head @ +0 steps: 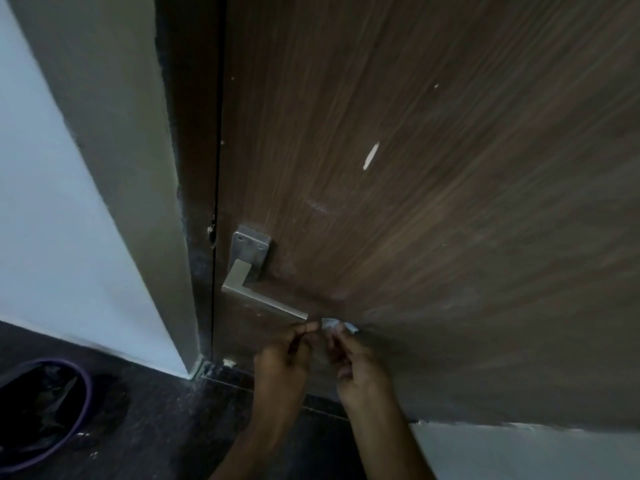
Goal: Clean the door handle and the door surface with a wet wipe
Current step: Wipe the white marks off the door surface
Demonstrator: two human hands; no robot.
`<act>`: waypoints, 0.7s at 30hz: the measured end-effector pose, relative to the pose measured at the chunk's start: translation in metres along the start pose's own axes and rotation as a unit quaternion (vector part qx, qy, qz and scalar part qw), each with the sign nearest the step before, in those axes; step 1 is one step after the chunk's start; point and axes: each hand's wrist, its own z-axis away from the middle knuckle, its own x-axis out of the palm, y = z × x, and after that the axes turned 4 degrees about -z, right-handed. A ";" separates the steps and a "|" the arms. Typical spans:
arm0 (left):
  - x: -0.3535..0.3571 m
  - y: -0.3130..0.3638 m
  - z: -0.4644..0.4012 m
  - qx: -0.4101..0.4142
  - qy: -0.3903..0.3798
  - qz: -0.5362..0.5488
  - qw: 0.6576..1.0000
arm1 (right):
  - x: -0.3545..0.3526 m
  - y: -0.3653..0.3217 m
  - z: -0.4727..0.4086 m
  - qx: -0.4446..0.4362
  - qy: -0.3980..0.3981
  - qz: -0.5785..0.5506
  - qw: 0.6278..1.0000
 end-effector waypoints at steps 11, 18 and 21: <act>0.005 0.029 0.004 0.133 -0.026 -0.101 0.986 | -0.017 -0.017 0.003 -0.029 -0.001 -0.001 1.000; 0.008 0.041 0.007 0.169 -0.028 -0.119 0.978 | -0.025 -0.064 0.025 -0.143 -0.024 0.005 0.989; 0.013 0.048 0.009 0.194 -0.020 -0.142 0.970 | -0.028 -0.060 0.028 -0.145 0.003 0.018 0.989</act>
